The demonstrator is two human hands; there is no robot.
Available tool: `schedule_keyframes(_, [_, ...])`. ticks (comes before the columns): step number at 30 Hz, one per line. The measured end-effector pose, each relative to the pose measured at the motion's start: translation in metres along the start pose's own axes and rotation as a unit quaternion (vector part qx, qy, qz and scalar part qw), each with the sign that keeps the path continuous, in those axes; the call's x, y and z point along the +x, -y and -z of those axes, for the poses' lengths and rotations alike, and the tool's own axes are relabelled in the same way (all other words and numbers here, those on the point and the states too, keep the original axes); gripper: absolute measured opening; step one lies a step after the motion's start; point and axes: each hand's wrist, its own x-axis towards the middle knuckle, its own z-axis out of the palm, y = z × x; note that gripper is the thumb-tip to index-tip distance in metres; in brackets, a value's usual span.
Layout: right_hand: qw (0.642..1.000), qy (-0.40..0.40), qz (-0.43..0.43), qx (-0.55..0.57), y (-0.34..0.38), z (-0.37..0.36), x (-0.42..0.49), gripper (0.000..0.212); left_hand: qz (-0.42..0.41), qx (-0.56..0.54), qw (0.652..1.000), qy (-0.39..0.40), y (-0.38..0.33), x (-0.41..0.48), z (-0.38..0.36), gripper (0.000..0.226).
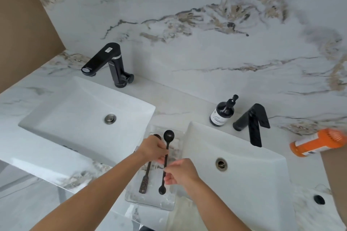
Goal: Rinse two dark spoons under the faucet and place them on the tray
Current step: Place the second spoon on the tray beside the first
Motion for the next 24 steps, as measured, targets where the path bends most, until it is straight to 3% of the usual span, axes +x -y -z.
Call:
schedule_keyframes(3, [0.998, -0.025, -0.025, -0.046, -0.001, -0.013, 0.007, 0.005, 0.047, 0.013, 0.999, 0.024, 0.008, 0.007, -0.008, 0.019])
schedule_keyframes(13, [0.949, -0.109, 0.012, -0.297, -0.003, -0.039, 0.024, 0.024, 0.065, 0.075, 0.995, -0.007, 0.017, 0.021, -0.026, 0.05])
schedule_keyframes(21, [0.963, -0.157, 0.04, -0.215, -0.009, -0.05, 0.028, 0.025, 0.073, 0.081, 0.994, -0.006, 0.024, 0.025, -0.032, 0.05])
schedule_keyframes(24, [0.977, -0.162, 0.007, -0.139, -0.008, -0.055, 0.027, 0.023, 0.069, 0.093, 0.993, -0.012, 0.026, 0.025, -0.033, 0.043])
